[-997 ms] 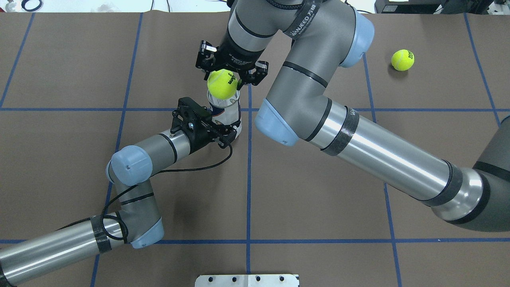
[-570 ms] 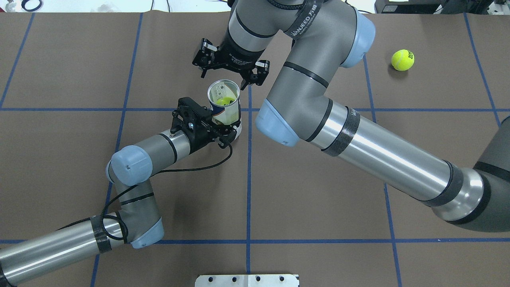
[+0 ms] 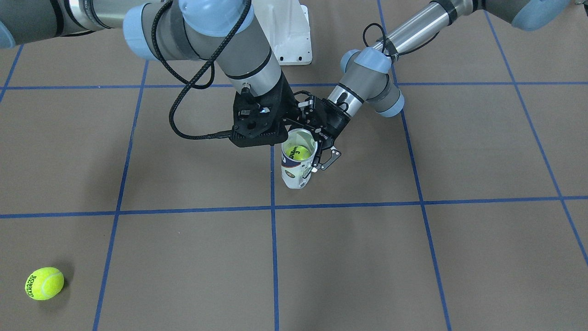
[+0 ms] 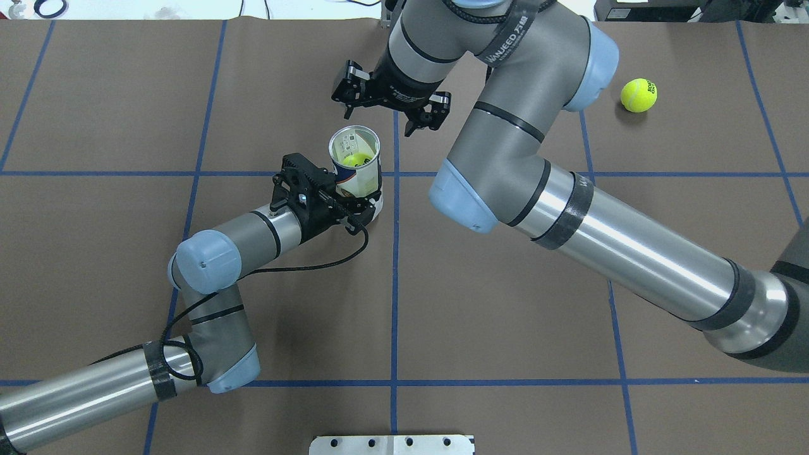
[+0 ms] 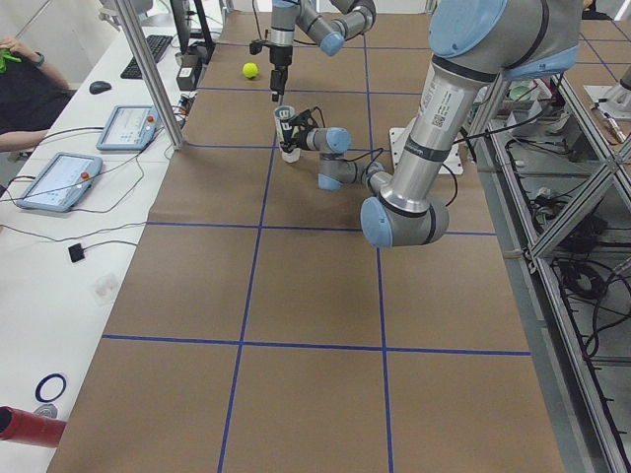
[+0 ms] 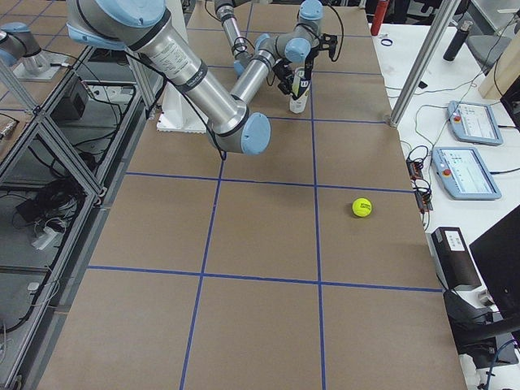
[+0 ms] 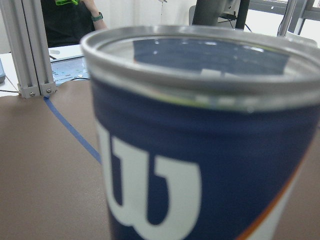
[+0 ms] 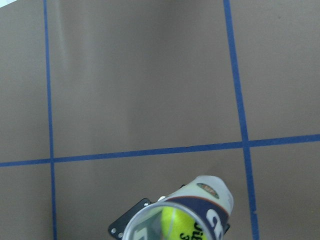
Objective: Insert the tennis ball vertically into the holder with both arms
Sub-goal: 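Raise the open right gripper and move it toward the second yellow ball, then lower the right gripper onto the second yellow ball and grasp it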
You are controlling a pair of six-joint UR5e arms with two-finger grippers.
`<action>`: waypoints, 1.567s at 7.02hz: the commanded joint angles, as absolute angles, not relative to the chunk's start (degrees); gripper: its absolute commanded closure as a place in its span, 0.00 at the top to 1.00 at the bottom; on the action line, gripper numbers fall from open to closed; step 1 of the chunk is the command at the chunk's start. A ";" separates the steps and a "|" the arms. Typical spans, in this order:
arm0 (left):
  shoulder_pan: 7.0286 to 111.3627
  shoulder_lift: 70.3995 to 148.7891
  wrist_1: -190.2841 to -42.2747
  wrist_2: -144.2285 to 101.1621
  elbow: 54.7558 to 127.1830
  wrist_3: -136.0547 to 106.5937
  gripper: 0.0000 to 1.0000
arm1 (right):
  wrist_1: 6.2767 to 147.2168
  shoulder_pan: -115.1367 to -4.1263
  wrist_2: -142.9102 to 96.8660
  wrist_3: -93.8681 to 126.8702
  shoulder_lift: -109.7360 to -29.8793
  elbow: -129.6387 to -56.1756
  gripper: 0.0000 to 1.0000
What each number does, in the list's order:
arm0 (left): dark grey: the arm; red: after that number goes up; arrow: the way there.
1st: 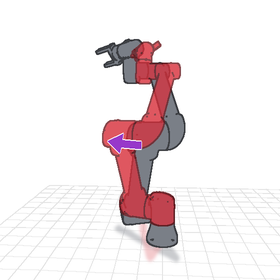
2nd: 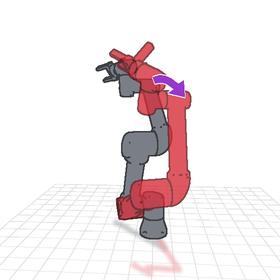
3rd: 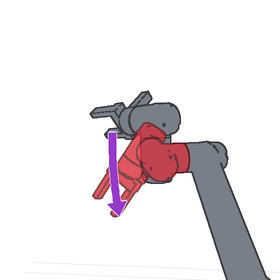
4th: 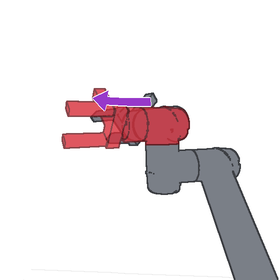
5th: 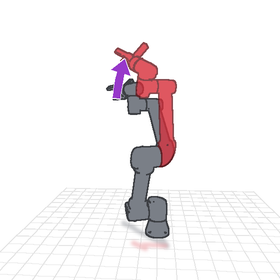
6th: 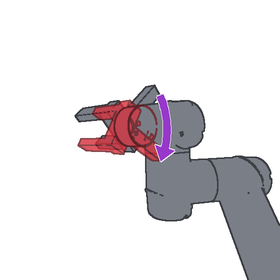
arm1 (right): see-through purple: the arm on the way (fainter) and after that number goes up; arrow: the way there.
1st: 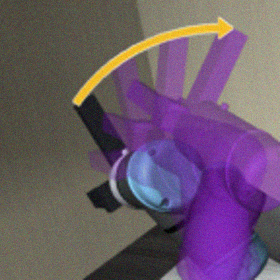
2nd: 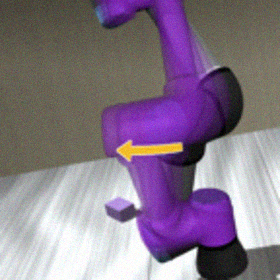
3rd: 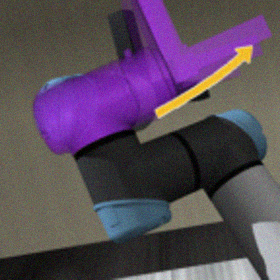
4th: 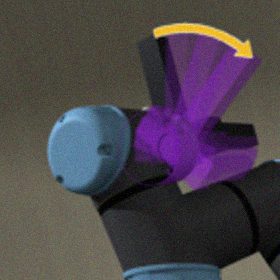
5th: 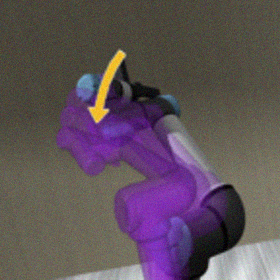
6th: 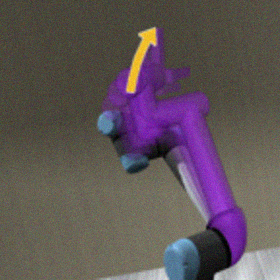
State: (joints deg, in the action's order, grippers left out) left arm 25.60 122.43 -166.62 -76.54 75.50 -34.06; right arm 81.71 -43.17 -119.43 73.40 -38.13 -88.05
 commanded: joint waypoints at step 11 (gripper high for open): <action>26.72 122.43 -166.38 -76.55 74.97 -33.84 0.68 | 58.81 -65.48 -117.61 18.98 -55.02 -57.84 0.99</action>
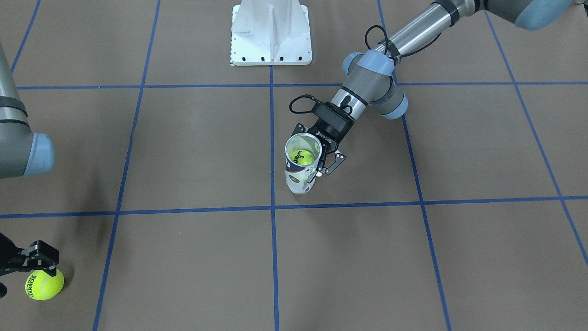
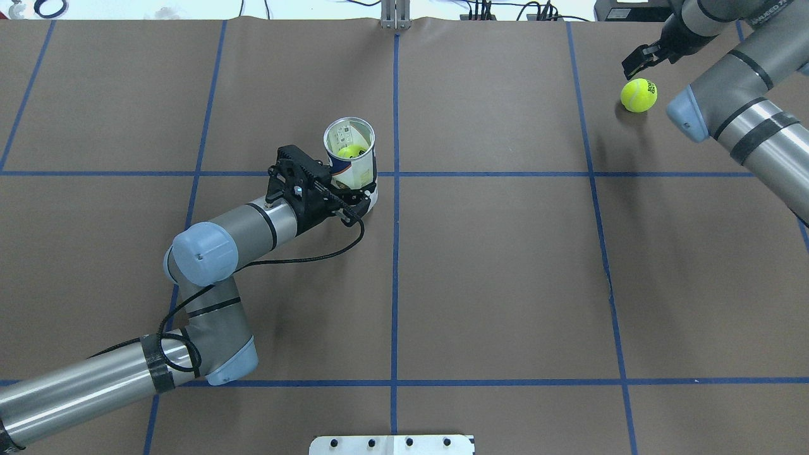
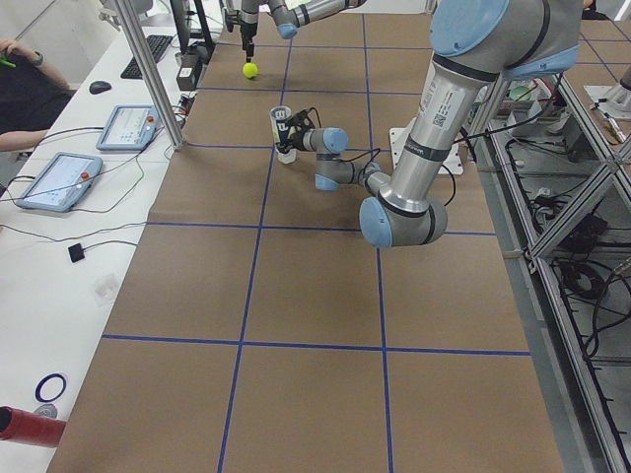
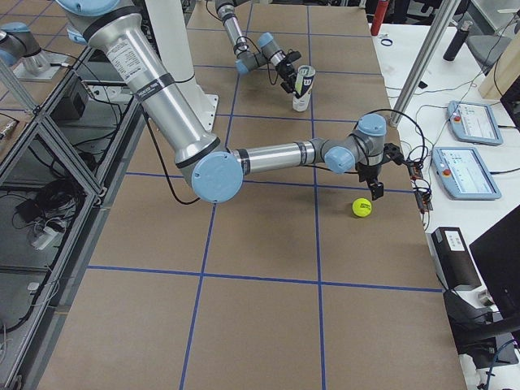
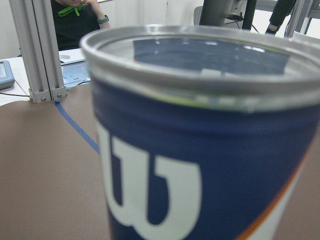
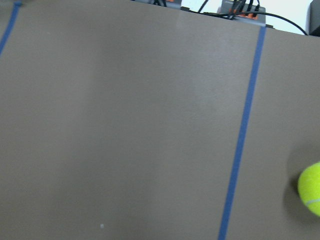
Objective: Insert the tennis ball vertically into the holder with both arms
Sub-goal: 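Lower the right gripper onto the second yellow ball and grasp it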
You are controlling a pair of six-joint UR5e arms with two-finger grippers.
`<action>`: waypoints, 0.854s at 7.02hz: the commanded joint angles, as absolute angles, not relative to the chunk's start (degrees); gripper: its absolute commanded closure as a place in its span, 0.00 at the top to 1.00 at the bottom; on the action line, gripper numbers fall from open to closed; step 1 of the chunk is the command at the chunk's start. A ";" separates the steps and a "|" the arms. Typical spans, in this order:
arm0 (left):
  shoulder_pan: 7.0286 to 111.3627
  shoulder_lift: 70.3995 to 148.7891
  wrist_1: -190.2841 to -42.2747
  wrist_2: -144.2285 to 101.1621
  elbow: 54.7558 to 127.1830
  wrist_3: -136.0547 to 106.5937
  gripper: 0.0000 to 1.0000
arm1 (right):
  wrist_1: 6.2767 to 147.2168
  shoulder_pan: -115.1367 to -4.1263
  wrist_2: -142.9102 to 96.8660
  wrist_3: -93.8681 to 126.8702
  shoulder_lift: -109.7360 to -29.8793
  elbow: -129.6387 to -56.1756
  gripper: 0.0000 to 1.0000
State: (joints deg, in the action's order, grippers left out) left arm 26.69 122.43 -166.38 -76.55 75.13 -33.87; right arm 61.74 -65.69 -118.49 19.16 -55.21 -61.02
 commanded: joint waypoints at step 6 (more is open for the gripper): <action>27.07 122.43 -166.11 -76.55 74.97 -33.75 0.74 | 58.80 -63.55 -116.46 19.25 -54.84 -55.91 0.99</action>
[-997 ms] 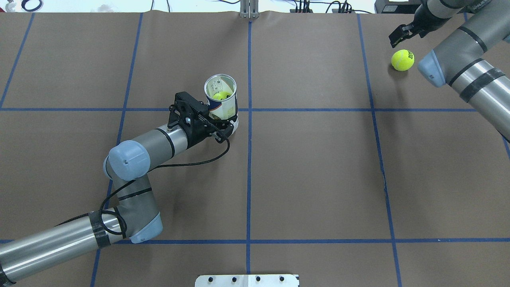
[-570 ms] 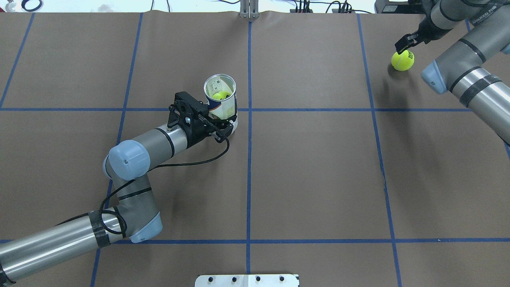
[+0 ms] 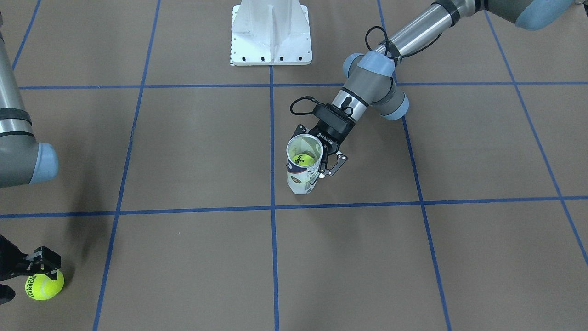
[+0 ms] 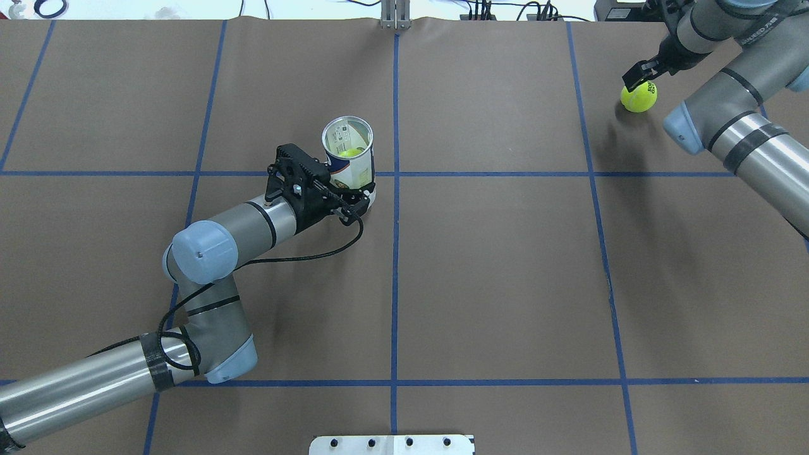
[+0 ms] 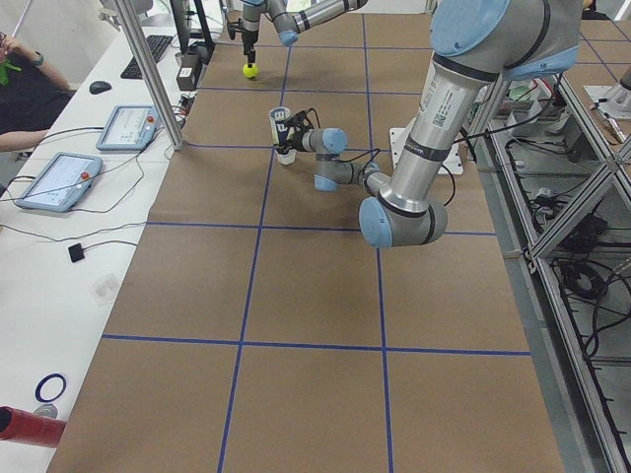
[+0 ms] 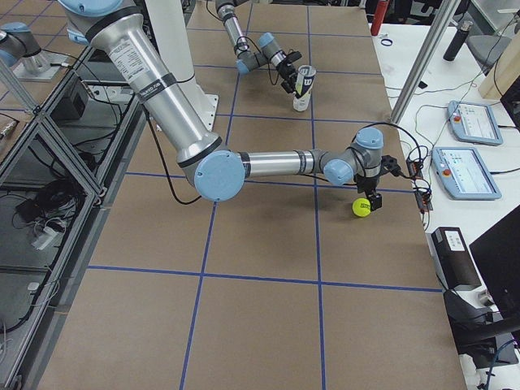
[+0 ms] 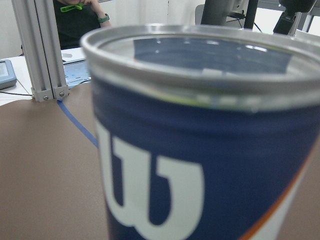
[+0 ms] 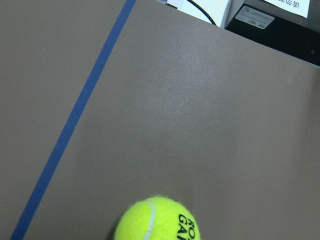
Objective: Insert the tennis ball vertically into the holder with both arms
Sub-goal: 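Lower the right gripper onto the second yellow ball and grasp it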
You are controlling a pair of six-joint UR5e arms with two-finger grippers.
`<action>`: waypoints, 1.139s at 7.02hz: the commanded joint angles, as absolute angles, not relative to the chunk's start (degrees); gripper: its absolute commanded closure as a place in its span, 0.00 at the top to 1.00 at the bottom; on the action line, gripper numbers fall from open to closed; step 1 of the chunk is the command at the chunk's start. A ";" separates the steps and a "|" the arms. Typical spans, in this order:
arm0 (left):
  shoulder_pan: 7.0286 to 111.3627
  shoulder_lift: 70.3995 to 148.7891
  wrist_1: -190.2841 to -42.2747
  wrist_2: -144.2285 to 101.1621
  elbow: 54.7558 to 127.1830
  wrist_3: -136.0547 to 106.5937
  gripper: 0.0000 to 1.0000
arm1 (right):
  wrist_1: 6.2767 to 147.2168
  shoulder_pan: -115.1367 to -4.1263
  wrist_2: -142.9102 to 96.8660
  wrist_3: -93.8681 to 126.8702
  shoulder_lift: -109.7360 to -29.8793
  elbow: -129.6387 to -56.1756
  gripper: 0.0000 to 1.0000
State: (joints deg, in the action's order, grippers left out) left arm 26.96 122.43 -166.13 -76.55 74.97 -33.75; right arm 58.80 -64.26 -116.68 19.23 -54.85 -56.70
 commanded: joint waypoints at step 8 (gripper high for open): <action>27.25 122.34 -166.11 -76.55 75.06 -33.66 0.74 | 58.89 -62.49 -113.91 19.25 -53.44 -53.00 0.30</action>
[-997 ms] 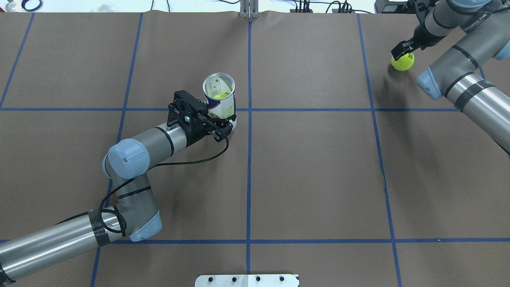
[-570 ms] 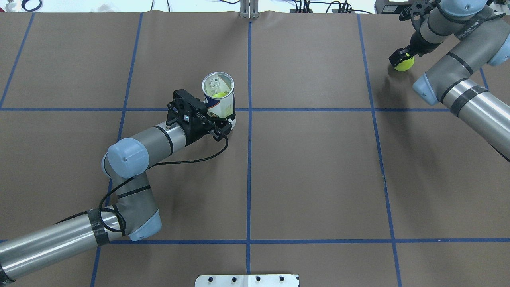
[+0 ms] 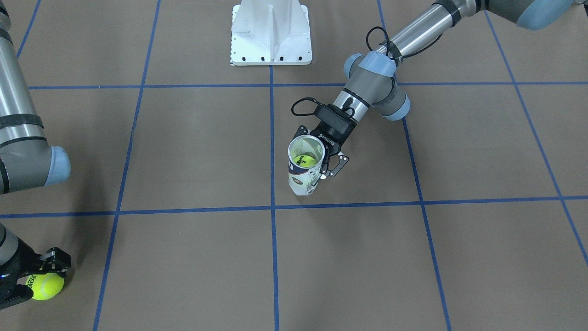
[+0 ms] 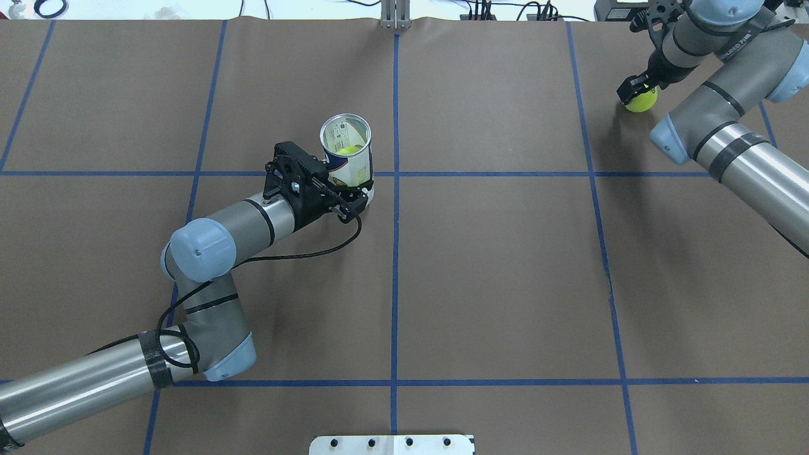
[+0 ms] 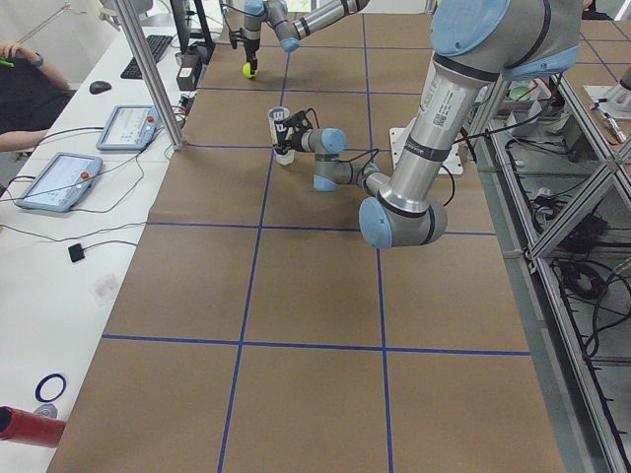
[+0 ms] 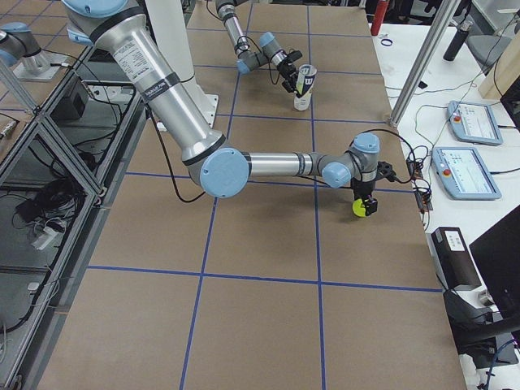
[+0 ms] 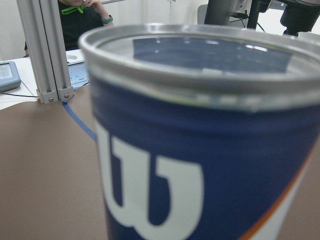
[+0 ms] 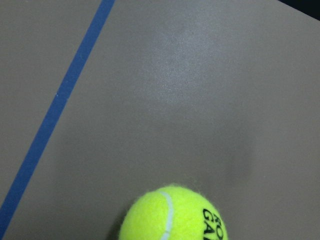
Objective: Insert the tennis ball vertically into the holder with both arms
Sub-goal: 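Lift the ball and carry it with the right gripper above the can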
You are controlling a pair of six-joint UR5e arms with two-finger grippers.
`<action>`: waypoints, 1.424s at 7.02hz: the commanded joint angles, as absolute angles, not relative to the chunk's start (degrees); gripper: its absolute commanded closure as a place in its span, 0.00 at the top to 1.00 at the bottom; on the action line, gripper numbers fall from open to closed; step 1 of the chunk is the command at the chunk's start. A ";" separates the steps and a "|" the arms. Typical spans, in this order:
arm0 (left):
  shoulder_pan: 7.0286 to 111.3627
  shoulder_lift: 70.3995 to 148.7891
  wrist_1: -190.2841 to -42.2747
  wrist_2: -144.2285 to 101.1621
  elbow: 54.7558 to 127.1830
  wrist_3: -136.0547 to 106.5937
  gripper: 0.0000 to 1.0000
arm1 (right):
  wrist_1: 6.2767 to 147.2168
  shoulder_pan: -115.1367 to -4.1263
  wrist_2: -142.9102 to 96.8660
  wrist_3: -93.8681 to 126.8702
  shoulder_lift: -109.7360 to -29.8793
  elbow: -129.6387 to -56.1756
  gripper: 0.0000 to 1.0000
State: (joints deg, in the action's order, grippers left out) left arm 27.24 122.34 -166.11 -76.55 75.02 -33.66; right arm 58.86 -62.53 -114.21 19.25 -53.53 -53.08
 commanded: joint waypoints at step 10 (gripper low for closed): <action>27.33 122.17 -166.03 -76.55 74.97 -33.66 0.79 | 79.71 -62.51 -131.38 56.78 -40.89 -83.20 0.00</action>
State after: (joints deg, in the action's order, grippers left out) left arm 27.36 122.23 -166.10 -76.55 75.00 -33.66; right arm 77.31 -64.91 -129.49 47.08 -43.51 -78.12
